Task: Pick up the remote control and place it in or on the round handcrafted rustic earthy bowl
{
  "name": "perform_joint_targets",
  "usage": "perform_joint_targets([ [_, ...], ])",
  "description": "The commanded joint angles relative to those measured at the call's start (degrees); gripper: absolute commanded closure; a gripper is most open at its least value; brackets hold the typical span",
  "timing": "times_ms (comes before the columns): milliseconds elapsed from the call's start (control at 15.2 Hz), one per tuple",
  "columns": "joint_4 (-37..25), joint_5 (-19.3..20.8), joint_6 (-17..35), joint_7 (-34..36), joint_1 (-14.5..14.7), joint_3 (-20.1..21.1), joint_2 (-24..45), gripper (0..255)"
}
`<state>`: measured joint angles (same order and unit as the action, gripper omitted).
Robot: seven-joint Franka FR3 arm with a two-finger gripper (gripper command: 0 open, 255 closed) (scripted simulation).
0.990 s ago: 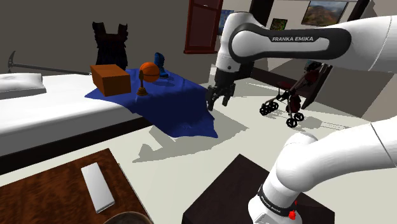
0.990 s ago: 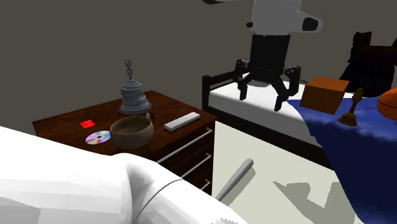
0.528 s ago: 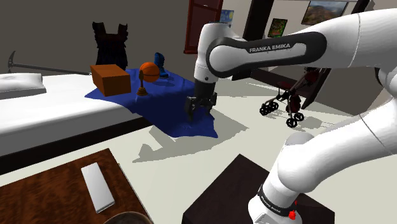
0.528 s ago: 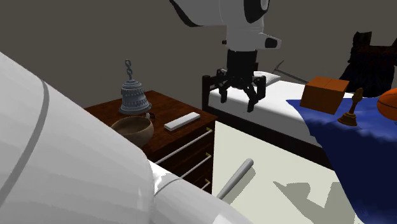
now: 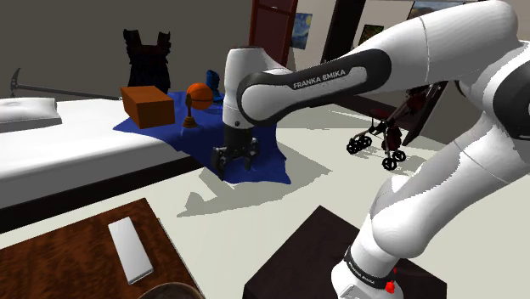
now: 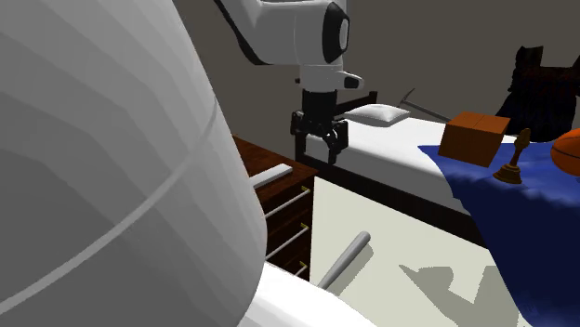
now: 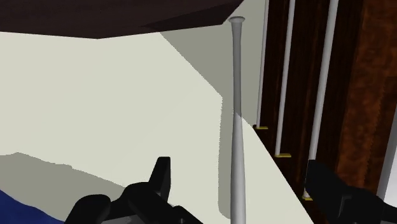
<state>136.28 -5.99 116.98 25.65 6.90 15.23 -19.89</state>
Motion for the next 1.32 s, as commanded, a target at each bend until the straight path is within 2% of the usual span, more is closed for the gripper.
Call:
perform_joint_targets([
  [0, -1.69, 0.44, 2.23, 2.4, 0.34, 1.76, 3.94, 0],
  [330, -7.65, 3.24, 5.92, 9.18, 1.45, 5.74, 14.0, 0],
  [660, -15.36, 8.13, 8.02, 16.46, 3.5, 8.24, 24.82, 0],
  [1254, -34.17, 17.37, 7.04, 27.26, 11.11, 8.1, 45.02, 0],
])
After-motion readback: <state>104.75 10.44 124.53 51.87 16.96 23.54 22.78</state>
